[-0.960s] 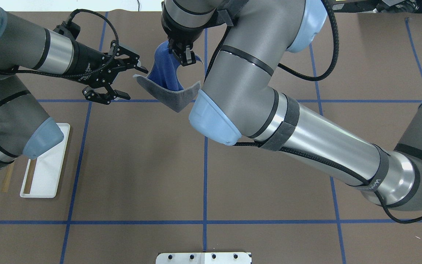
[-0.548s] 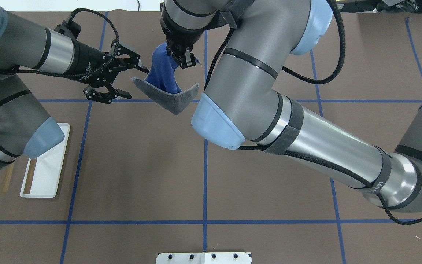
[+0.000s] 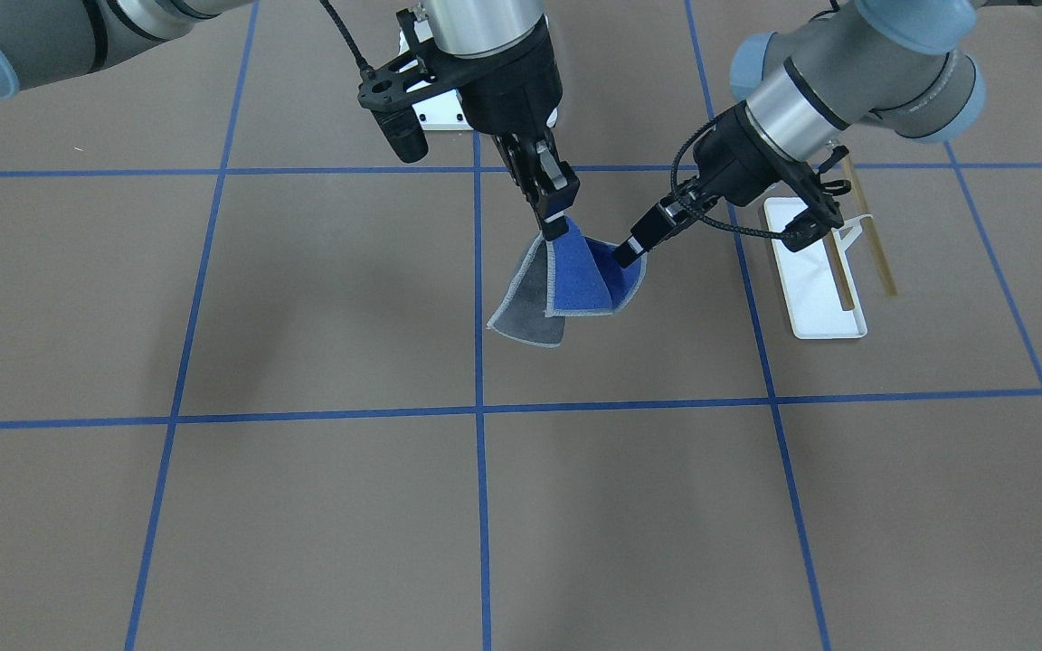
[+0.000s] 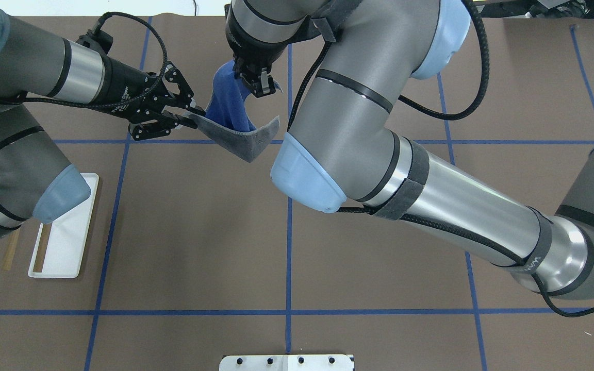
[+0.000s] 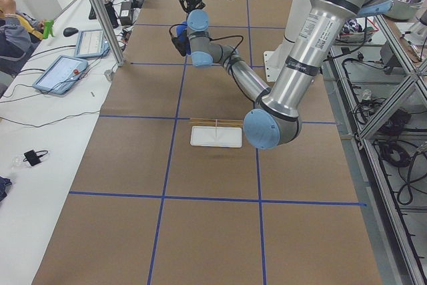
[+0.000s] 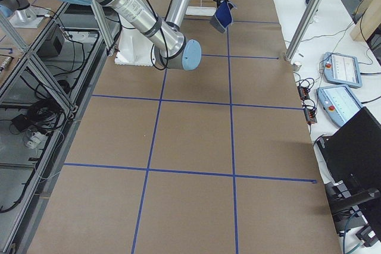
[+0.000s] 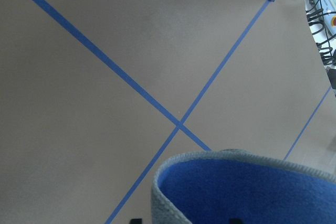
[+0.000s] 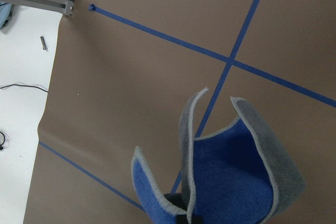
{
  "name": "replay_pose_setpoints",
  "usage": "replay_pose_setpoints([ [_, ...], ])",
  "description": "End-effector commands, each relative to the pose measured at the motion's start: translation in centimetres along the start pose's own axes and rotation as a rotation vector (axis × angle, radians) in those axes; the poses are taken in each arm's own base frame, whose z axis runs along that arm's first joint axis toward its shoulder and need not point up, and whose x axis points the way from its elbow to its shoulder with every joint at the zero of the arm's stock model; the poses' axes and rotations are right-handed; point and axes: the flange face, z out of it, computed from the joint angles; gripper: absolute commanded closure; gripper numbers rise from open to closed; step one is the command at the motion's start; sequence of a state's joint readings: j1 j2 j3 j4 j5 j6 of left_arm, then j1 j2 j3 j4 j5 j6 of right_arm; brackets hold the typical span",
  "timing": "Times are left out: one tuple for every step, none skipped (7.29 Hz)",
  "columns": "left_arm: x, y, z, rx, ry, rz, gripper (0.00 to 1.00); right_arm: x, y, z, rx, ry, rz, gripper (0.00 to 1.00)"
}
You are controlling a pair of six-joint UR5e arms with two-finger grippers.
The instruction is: Hang towel on rack
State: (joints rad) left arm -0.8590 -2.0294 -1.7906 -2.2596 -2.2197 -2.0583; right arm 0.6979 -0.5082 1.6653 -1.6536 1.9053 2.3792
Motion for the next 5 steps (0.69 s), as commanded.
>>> replay_pose_setpoints([
  [0.0,0.1,0.0,-0.001,0.002,0.0,1.0,0.1,-0.1,0.1,0.0,0.002,0.001,1.0],
  [0.0,0.1,-0.1,-0.003,0.003,0.002,1.0,0.1,0.0,-0.1,-0.003,-0.001,-0.001,1.0],
  [-0.2,0.0,-0.1,-0.004,0.001,0.007,1.0,0.6,-0.4,-0.5,-0.009,-0.003,-0.009,1.0],
  [-0.6,-0.1,-0.2,-0.011,-0.006,0.011,1.0,1.8,-1.6,-0.6,-0.013,0.001,-0.036,1.0],
  [-0.8,0.2,-0.8,-0.014,0.0,0.019,1.0,2.6,-2.8,-0.8,-0.015,0.006,-0.051,1.0],
])
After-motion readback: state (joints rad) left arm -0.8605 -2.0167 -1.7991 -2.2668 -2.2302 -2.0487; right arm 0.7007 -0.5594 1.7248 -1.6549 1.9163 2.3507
